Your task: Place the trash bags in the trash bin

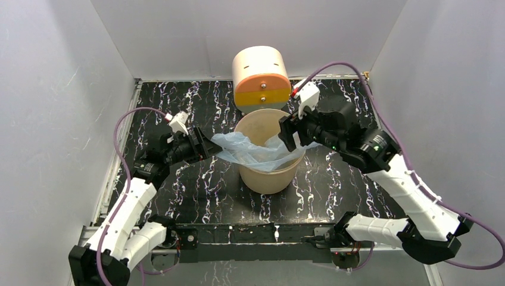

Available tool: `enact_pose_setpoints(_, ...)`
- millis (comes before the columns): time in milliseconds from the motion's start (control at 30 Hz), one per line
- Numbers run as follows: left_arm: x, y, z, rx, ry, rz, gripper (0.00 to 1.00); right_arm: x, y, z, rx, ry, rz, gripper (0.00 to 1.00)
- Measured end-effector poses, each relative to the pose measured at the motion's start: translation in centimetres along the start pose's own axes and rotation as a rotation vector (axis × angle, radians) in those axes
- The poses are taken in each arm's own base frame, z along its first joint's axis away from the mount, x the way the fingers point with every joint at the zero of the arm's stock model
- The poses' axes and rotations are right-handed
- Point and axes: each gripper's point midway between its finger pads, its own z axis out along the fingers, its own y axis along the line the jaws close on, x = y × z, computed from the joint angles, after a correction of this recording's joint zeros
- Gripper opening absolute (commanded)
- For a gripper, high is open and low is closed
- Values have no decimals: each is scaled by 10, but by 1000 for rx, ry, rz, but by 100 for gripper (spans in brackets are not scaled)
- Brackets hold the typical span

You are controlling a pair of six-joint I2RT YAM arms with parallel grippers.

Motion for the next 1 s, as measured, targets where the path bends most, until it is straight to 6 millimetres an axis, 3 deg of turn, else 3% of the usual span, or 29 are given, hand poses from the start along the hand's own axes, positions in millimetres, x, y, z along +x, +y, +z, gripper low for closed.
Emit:
enact_pose_setpoints(67,-4,-3,-9,-15,-15,33,75,19,-7,11,33,46,-46,88)
enact_pose_setpoints(167,-12,-9,-21,-37,-38,87,77,36,-16,8,59,67,-114,88)
enact_pose_setpoints(300,-18,-14,-37,-54,-66,156,77,21,-36,-9,158,-8,-168,88)
enact_pose_setpoints(467,-23,-21,-47,-64,-61,214,78,14,-61,-11,281,-12,-232,88)
enact_pose_setpoints(600,-32,-32,-54,-44,-64,291,78,21,-78,1,299,52,-288,89)
enact_pose_setpoints(800,-54,-68,-59,76,-62,503,78,20,-109,12,279,136,-334,88)
enact_pose_setpoints(900,-55,-77,-55,143,-27,600,78,30,-126,20,236,175,-328,87)
enact_pose_setpoints(1000,-52,-86,-48,236,23,695,78,37,-130,20,154,215,-328,85)
